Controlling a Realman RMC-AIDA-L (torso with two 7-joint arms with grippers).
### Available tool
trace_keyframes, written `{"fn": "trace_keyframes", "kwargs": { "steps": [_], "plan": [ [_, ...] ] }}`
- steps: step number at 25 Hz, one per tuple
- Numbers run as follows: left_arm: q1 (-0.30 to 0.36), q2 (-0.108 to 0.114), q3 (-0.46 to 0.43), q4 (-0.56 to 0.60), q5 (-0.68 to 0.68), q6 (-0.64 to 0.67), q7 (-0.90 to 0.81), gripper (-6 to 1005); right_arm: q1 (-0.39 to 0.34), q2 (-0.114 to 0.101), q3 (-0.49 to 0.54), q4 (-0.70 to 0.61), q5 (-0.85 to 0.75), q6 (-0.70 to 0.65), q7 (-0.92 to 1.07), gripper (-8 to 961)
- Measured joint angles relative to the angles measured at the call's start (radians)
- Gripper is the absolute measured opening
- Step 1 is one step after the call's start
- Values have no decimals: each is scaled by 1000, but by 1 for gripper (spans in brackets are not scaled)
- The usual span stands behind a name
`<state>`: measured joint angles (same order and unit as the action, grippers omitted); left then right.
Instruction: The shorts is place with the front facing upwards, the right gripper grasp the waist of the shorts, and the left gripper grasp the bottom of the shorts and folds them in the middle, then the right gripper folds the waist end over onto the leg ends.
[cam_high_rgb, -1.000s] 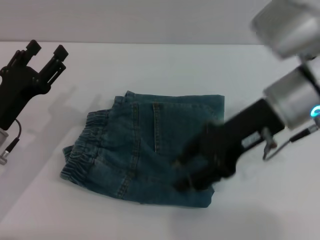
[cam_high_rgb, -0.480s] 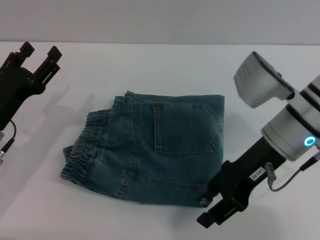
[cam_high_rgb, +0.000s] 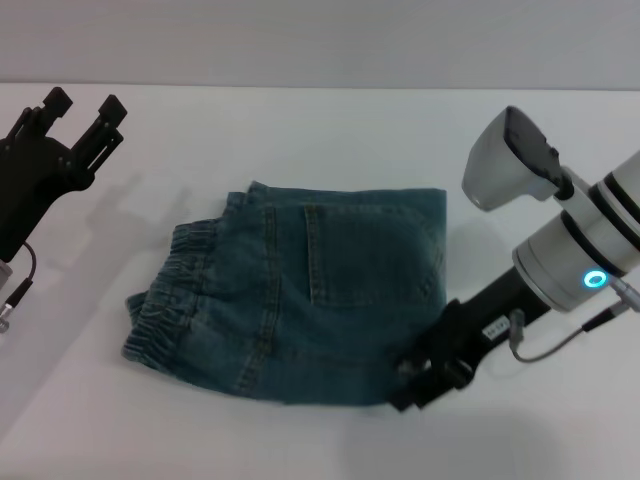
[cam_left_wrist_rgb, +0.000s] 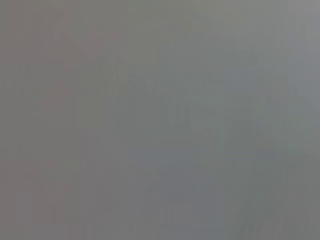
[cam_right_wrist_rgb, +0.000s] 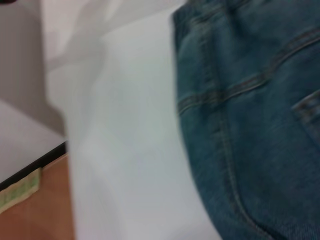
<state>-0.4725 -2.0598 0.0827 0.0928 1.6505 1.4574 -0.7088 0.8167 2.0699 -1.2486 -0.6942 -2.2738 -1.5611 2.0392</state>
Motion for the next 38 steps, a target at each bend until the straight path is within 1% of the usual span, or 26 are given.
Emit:
{"fn": "trace_keyframes", "kwargs": {
  "steps": [2,5,8,11,12,13,16,18,20,21,22,23,25,26,27,28,30,32,33,34,36,38],
  "plan": [
    [1,0,0,-1,0,0,0,783,-2,-4,8,-3,0,49,20,510],
    [5,0,0,-1,0,0,0,783,-3,-5,26,-9,0,65,22,510],
    [9,0,0,-1,0,0,-2,783,-6,-5,40,-26,1,63,22,511],
    [12,1,0,2,0,0,-6,783,-25,-5,45,-76,8,29,20,511],
    [14,1,0,5,0,2,-7,783,-50,-3,60,-134,20,-10,11,511],
    [14,1,0,5,0,2,-7,783,-50,-3,60,-134,20,-10,11,511],
    [17,1,-16,7,0,7,-9,783,-112,1,97,-227,104,-42,-48,511],
    [20,1,-52,5,0,9,-7,783,-172,2,138,-274,201,-9,-140,511],
    [27,1,-113,2,-1,10,2,783,-227,3,182,-279,309,73,-269,511],
    [30,1,-140,-1,-1,10,10,783,-284,4,213,-245,443,195,-426,511],
    [34,0,-165,-2,-1,11,18,783,-304,4,218,-216,519,265,-508,511],
    [43,-1,-217,-12,-1,10,45,783,-304,4,218,-216,519,265,-508,511],
    [51,-2,-272,-32,-1,8,86,783,-338,6,222,-121,736,424,-740,511],
    [57,-2,-312,-51,-1,5,121,783,-345,6,225,-58,874,496,-885,511],
    [61,-2,-342,-68,-1,2,157,783,-335,7,238,98,1169,578,-1172,511],
    [67,-2,-379,-86,-2,-2,205,783,-335,7,238,98,1169,578,-1172,511],
    [73,-4,-426,-108,-2,-16,279,783,-305,6,253,259,1483,596,-1496,511],
    [78,-4,-462,-130,-2,-38,347,783,-270,7,260,385,1779,560,-1782,511],
    [81,-4,-485,-143,-2,-62,396,783,-256,7,261,424,1881,542,-1876,511],
    [81,-4,-485,-143,-2,-62,396,783,-245,7,261,460,1982,523,-1966,511],
    [81,-4,-505,-146,-2,-92,418,783,-233,9,261,500,2123,500,-2076,511],
    [80,-4,-527,-146,-2,-110,419,783,-238,9,260,518,2196,477,-2095,510]
  ]
}}
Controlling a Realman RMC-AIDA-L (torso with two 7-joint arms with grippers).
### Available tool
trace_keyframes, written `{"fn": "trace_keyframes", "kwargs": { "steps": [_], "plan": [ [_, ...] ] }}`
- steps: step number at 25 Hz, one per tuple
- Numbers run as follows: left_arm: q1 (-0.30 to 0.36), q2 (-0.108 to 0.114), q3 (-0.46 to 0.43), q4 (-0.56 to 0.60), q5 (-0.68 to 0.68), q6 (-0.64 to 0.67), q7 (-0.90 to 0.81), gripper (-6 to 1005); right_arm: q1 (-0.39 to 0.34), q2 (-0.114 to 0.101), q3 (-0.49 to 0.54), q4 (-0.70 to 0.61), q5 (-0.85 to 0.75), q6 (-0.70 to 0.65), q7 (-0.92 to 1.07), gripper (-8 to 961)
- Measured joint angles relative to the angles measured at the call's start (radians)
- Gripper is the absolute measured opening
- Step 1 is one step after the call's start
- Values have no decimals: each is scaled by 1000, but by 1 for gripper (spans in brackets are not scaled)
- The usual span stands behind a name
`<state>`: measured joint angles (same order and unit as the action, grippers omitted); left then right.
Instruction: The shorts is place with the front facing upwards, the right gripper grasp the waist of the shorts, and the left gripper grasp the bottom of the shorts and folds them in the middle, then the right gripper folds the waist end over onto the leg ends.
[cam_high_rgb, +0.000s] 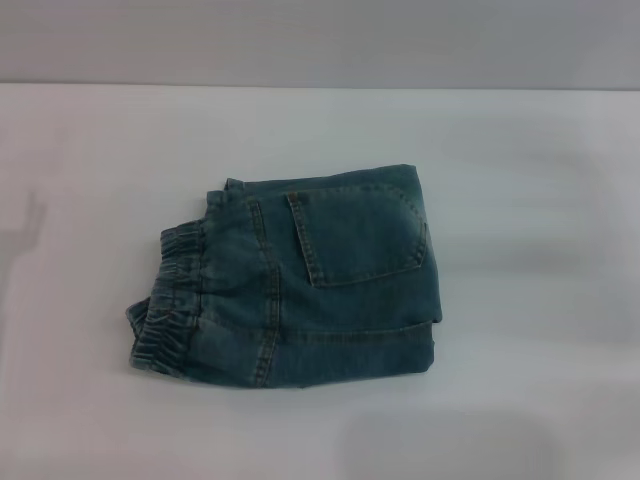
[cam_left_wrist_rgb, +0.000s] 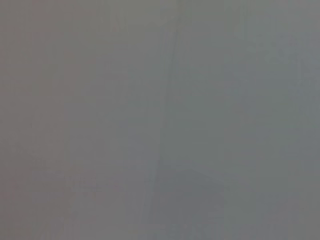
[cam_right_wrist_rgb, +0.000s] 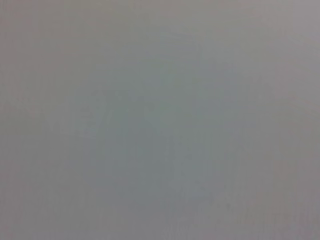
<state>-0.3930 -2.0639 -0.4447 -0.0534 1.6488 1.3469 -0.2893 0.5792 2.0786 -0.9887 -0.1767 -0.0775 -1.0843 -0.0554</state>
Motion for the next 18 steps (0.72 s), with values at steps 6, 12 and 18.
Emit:
{"fn": "trace_keyframes", "kwargs": {
  "steps": [6,12,18],
  "plan": [
    [-2,-2,-112,-26,0,-31,6,783,-24,-1,-33,7,-32,-54,113,510],
    [0,1,-161,-25,0,-93,26,783,-18,4,-55,65,-37,-79,180,510],
    [18,2,-170,-28,1,-79,26,783,-20,4,-65,72,-38,-79,201,510]
  ]
}}
